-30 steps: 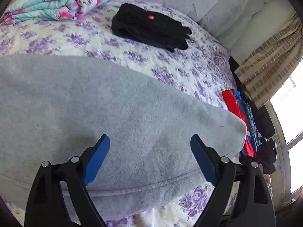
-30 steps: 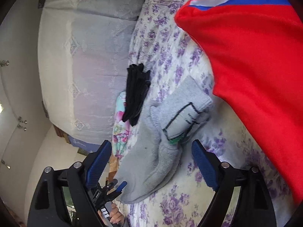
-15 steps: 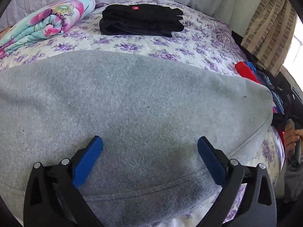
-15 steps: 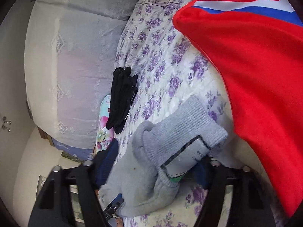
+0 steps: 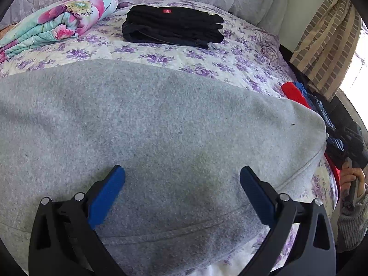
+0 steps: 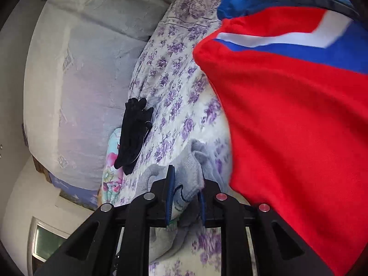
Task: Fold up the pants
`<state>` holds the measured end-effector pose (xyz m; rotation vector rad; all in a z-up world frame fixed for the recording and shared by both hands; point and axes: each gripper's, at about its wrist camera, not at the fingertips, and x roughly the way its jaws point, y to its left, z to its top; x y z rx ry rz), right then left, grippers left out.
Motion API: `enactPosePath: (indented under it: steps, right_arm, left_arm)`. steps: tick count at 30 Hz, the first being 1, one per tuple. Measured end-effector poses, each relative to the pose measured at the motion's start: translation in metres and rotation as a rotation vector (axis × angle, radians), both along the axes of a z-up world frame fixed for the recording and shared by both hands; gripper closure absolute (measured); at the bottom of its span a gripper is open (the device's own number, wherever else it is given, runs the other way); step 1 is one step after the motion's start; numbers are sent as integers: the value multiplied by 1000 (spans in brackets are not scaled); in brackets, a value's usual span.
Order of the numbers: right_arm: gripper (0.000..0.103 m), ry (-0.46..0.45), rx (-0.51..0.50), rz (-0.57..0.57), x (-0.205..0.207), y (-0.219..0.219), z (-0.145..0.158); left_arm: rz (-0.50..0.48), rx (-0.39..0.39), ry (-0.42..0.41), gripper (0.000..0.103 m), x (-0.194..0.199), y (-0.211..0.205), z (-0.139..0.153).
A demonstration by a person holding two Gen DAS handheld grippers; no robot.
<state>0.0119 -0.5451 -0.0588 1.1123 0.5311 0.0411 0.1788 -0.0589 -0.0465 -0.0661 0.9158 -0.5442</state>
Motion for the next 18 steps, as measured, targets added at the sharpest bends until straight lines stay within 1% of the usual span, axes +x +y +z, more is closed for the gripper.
enactPosePath:
  steps: [1, 2, 3, 4, 6, 8, 9, 13, 16, 17, 18]
  right_arm:
    - [59, -13, 19, 12, -7, 4, 0]
    - [49, -20, 41, 23, -14, 11, 0]
    - [33, -14, 48, 39, -16, 19, -1]
    - [28, -6, 53, 62, -13, 28, -2]
    - [28, 4, 67, 84, -2, 43, -8]
    - [28, 33, 54, 39, 6, 51, -14]
    - [28, 33, 45, 7, 8, 54, -15]
    - [27, -6, 31, -100, 12, 62, -17]
    - [29, -19, 3, -107, 23, 64, -15]
    - [35, -43, 8, -99, 26, 65, -14]
    - [54, -69, 24, -80, 28, 66, -13]
  left_arm:
    - [0, 5, -2, 5, 0, -1, 0]
    - [0, 9, -4, 5, 0, -1, 0]
    - [0, 13, -6, 5, -1, -1, 0]
    - [0, 13, -7, 5, -1, 0, 0]
    - [2, 2, -3, 5, -1, 1, 0]
    - [9, -17, 3, 5, 0, 3, 1]
    - [15, -28, 6, 5, 0, 5, 1]
    - [21, -50, 8, 5, -1, 8, 2]
    - [39, -48, 24, 5, 1, 8, 4]
    - [55, -56, 37, 5, 2, 8, 6]
    - [78, -81, 56, 5, 5, 9, 9]
